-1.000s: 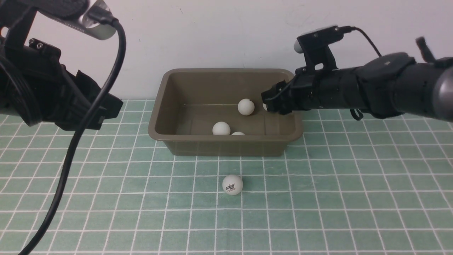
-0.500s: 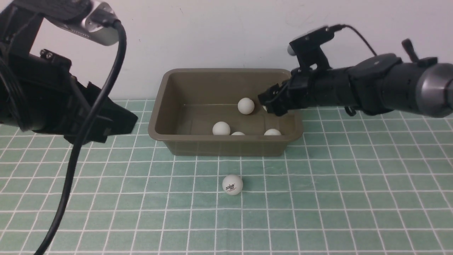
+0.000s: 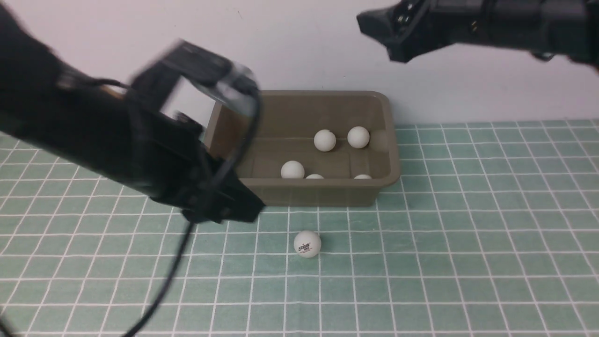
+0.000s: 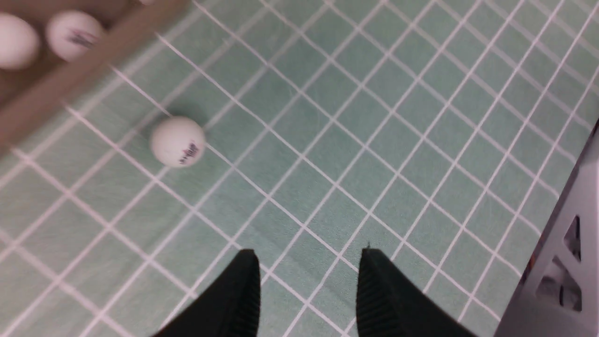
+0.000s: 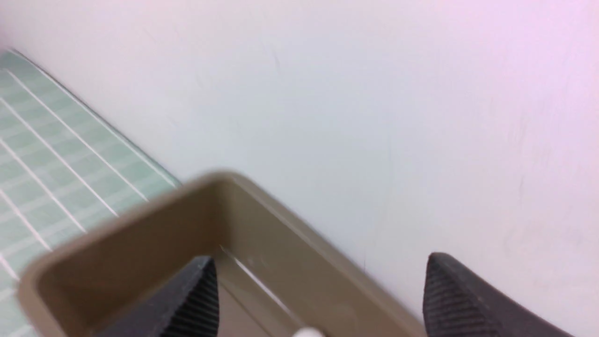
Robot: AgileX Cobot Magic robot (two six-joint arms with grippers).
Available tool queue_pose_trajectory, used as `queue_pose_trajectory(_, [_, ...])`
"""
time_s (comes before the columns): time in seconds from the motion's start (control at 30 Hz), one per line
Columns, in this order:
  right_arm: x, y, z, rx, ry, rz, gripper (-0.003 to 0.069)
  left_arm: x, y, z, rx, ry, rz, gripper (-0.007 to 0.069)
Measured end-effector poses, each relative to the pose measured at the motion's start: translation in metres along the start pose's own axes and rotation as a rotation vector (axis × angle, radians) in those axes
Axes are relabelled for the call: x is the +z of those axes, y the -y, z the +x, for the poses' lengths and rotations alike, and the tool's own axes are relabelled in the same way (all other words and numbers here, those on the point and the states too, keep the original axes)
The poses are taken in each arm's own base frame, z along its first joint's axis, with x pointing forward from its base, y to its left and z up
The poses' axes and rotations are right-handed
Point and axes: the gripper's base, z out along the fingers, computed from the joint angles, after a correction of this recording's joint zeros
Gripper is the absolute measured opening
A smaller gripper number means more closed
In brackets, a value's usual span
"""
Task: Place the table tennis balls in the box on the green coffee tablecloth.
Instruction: 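Reach for and grasp a ping pong ball on the table beside the basket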
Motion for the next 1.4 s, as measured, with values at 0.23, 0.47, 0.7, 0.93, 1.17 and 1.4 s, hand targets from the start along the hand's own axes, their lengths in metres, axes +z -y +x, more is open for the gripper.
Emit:
queue_pose_trajectory(0.23, [-0.05, -0.004, -0.035, -0.084, 0.048, 0.023, 0.0531, 0.092, -0.032, -0.004, -0.101, -0.099, -0.052, 0.0268])
queue_pose_trajectory(0.47, [-0.057, -0.006, -0.034, -0.086, -0.002, 0.009, 0.0531, 0.137, -0.062, 0.002, -0.258, -0.091, -0.133, 0.0302])
queue_pose_trajectory(0.7, [-0.057, -0.007, -0.031, -0.102, -0.029, -0.004, 0.0531, 0.172, -0.078, 0.01, -0.35, -0.082, -0.135, 0.0465])
queue_pose_trajectory(0.93, [-0.057, -0.007, -0.031, -0.104, -0.031, -0.005, 0.0531, 0.19, -0.077, 0.007, -0.36, -0.031, -0.079, 0.0482])
queue_pose_trajectory(1.17, [-0.057, -0.007, -0.031, -0.104, -0.032, -0.007, 0.0531, 0.203, -0.075, 0.006, -0.351, -0.014, -0.084, 0.0482])
queue_pose_trajectory(1.4, [-0.057, -0.008, -0.031, -0.104, -0.035, -0.012, 0.0531, 0.222, -0.085, 0.017, -0.368, -0.036, -0.12, 0.0482])
